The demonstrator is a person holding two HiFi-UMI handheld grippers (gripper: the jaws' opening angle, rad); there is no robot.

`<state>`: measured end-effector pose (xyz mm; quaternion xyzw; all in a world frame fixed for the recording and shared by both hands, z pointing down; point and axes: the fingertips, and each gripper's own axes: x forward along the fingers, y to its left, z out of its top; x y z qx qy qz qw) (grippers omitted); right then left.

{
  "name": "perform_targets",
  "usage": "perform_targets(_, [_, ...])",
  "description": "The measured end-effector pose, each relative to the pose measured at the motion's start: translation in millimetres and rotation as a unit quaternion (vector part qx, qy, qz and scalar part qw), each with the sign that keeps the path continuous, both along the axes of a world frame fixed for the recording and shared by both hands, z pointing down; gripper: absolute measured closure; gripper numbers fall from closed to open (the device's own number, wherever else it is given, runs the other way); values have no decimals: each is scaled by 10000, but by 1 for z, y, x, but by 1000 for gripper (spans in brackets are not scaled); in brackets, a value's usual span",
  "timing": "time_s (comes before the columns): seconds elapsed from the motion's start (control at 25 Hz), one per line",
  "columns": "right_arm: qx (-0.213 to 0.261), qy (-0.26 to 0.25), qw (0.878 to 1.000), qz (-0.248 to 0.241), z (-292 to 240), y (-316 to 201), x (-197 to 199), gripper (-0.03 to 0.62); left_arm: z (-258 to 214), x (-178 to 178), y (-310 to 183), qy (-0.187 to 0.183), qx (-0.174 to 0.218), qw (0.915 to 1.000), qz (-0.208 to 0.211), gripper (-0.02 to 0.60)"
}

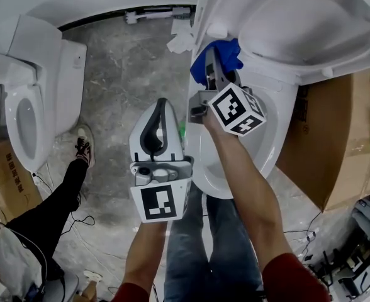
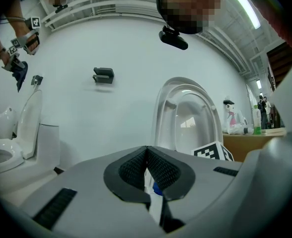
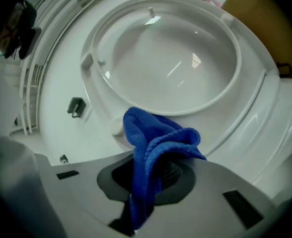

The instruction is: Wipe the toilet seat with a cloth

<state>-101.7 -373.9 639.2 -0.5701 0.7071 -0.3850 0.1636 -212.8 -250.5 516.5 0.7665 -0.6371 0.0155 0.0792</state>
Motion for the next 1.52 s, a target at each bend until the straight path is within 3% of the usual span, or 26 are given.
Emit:
perform_targets(0.16, [140, -1068, 9936, 331, -42, -1, 2, 536, -14, -1, 3, -31, 44, 10000, -50, 565])
perform_targets(0.32, [-85, -1741, 9825, 653, -63, 2, 6, 536, -34, 2, 6, -32, 102, 9999, -65, 565])
perform_targets(0.52, [-86, -2099, 9750, 730, -91, 13, 11, 536, -61, 4, 15, -65, 98, 9999, -36, 566])
perform_targets(0.8, [471, -2255, 9710, 633, -182, -4, 20, 536, -96, 9, 19, -41, 125, 9999, -18, 565])
perform_targets(1.12, [991, -2597, 9585, 635, -282, -8, 32, 536, -127, 19, 16, -21, 267, 9996, 40, 565])
perform_targets(1.2, [1146, -2493, 9600, 556, -302, -7, 33, 536, -136, 20, 16, -60, 336, 9994, 54, 565])
perform_targets(1.4, [1589, -1645, 9727, 400, -349, -15, 48, 536, -157, 28, 11, -149, 492, 9986, 94, 565])
perform_targets(1.52, [1625, -381, 9858, 194, -361, -20, 55, 536, -166, 35, 11, -176, 538, 9983, 117, 566])
